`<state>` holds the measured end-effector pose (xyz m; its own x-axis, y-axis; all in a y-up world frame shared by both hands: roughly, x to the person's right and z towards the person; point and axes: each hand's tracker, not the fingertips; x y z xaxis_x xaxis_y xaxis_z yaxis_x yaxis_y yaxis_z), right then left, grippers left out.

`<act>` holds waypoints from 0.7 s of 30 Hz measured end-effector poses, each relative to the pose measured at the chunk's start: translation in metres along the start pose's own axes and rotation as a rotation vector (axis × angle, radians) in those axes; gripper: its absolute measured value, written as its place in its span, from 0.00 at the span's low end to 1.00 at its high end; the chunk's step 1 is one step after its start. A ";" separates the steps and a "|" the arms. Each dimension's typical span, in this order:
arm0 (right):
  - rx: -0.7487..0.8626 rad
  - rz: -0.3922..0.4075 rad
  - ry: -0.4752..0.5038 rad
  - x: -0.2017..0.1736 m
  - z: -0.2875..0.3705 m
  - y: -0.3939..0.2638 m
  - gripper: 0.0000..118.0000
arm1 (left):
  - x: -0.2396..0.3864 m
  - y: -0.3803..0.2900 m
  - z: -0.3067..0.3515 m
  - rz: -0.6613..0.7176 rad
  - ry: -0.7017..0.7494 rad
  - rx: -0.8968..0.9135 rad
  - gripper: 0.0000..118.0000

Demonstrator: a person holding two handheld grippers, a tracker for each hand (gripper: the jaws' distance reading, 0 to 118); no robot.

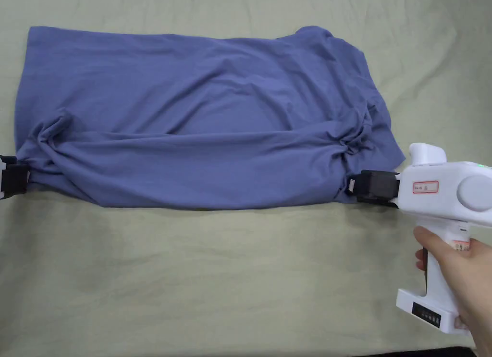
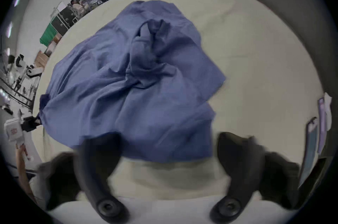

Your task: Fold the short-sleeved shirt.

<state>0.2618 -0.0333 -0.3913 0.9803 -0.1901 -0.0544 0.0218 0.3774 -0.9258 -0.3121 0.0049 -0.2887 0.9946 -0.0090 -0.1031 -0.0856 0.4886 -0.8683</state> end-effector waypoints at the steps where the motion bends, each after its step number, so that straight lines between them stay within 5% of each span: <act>1: -0.019 0.041 -0.157 -0.004 -0.003 0.001 0.54 | -0.001 0.000 0.000 0.007 -0.003 -0.003 0.03; 2: 0.035 0.096 -0.114 -0.009 0.008 -0.002 0.46 | -0.003 -0.001 0.001 0.013 -0.012 -0.003 0.03; 3: 0.061 0.101 -0.088 -0.009 0.019 -0.002 0.08 | -0.001 0.001 0.003 0.014 -0.014 0.002 0.03; 5: 0.103 0.067 0.041 -0.003 0.030 -0.002 0.06 | -0.003 0.002 0.008 0.016 -0.021 0.013 0.03; 8: 0.123 0.141 -0.042 -0.007 0.043 -0.003 0.06 | -0.006 0.006 0.022 0.024 -0.037 0.029 0.03; 21: 0.190 0.183 0.001 -0.015 0.134 -0.060 0.06 | -0.029 -0.039 0.052 -0.031 -0.022 0.017 0.03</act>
<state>0.2721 0.0685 -0.2853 0.9711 -0.1043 -0.2149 -0.1189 0.5691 -0.8137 -0.3347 0.0318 -0.2267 0.9979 -0.0051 -0.0652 -0.0538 0.5029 -0.8627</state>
